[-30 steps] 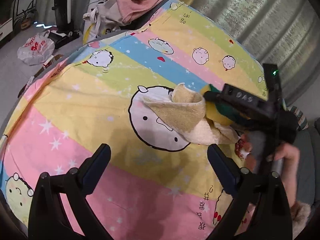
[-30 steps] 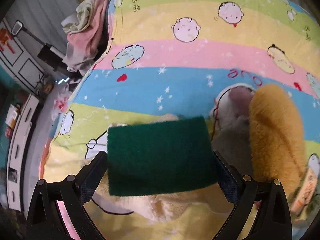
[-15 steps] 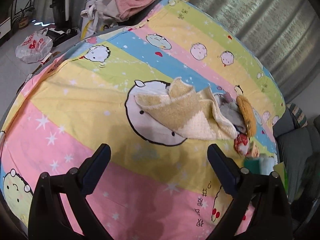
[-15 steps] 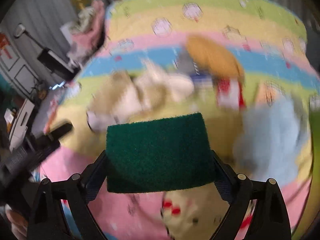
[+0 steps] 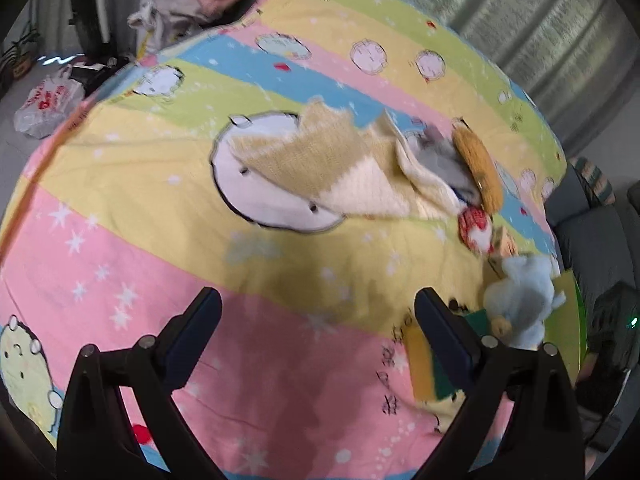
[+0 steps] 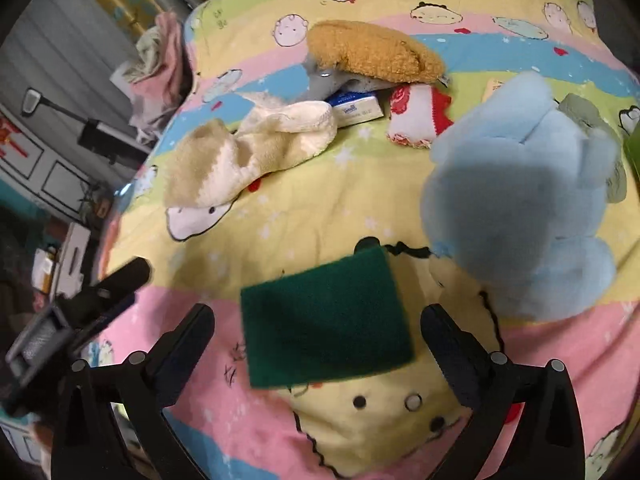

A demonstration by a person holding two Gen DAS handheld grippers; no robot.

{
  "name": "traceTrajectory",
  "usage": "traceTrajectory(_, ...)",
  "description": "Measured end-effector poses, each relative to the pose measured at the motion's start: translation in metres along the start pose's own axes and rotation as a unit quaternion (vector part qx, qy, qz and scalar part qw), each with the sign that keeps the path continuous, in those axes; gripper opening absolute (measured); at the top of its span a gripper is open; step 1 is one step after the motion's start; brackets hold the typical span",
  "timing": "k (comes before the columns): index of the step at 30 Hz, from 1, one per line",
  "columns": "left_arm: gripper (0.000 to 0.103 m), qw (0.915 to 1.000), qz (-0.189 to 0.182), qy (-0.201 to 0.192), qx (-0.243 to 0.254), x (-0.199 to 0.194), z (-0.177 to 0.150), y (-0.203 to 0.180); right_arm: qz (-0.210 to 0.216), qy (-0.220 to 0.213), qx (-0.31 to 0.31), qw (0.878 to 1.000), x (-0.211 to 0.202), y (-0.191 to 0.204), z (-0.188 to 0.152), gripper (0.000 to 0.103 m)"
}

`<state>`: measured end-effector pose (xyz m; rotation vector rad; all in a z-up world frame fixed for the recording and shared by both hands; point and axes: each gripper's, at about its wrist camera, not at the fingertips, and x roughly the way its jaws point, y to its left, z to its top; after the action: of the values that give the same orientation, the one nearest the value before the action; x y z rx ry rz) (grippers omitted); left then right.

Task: Organize soft objects
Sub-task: 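Lift the sponge with the right tool and carry it toward the box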

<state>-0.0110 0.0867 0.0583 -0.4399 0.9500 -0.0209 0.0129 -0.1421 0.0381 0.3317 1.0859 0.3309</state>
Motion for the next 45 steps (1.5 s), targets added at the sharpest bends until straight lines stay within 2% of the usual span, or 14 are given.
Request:
traceTrajectory(1,0.097,1.0000,-0.003,0.007,0.004,0.002,-0.002,-0.002,0.006,0.001,0.008,1.000,-0.003,-0.004,-0.001,0.103)
traceTrajectory(4,0.096,0.9994,-0.022,0.021,0.016,0.004,-0.008,-0.008,0.038,-0.039,0.058,0.997,-0.021,-0.021,-0.004,0.103)
traceTrajectory(7,0.093,0.9975,-0.049,0.046,0.022,0.007,-0.017,-0.014,0.070,-0.051,0.070,0.994,-0.027,-0.025,-0.004,0.100)
traceTrajectory(9,0.081,0.9943,-0.082,0.064,0.021,0.010,-0.027,-0.021,0.079,-0.046,0.071,0.993,-0.024,-0.025,-0.006,0.078)
traceTrajectory(10,0.076,0.9928,-0.093,0.070,0.025,0.011,-0.031,-0.026,0.080,-0.039,0.067,0.994,-0.020,-0.022,-0.005,0.070)
traceTrajectory(11,0.067,0.9906,-0.104,0.080,0.040,0.014,-0.037,-0.034,0.077,-0.031,0.063,0.995,-0.015,-0.020,-0.005,0.058)
traceTrajectory(13,0.060,0.9873,-0.109,0.093,0.070,0.018,-0.047,-0.050,0.059,-0.032,0.053,0.996,-0.011,-0.019,-0.008,0.050)
traceTrajectory(15,0.051,0.9839,-0.114,0.101,0.093,0.024,-0.060,-0.064,0.064,-0.036,0.053,0.996,-0.010,-0.020,-0.007,0.050)
traceTrajectory(19,0.051,0.9835,-0.104,0.097,0.113,0.034,-0.071,-0.079,0.074,-0.039,0.071,0.994,-0.014,-0.030,-0.007,0.050)
traceTrajectory(23,0.051,0.9847,-0.096,0.084,0.119,0.034,-0.071,-0.084,0.032,-0.051,0.066,0.996,-0.021,-0.035,-0.008,0.050)
traceTrajectory(30,0.048,0.9854,-0.084,0.075,0.127,0.040,-0.068,-0.091,0.052,-0.015,0.075,0.996,-0.001,-0.041,-0.008,0.050)
traceTrajectory(35,0.043,0.9846,-0.082,0.058,0.143,0.036,-0.069,-0.095,0.044,-0.021,0.069,0.996,0.000,-0.036,-0.010,0.052)
traceTrajectory(39,0.042,0.9834,-0.075,0.030,0.163,0.021,-0.069,-0.101,0.061,-0.055,0.054,0.995,-0.028,-0.029,-0.014,0.052)
traceTrajectory(45,0.042,0.9754,-0.104,-0.046,0.188,-0.024,-0.071,-0.119,0.064,-0.126,0.035,0.989,-0.086,-0.020,-0.017,0.052)
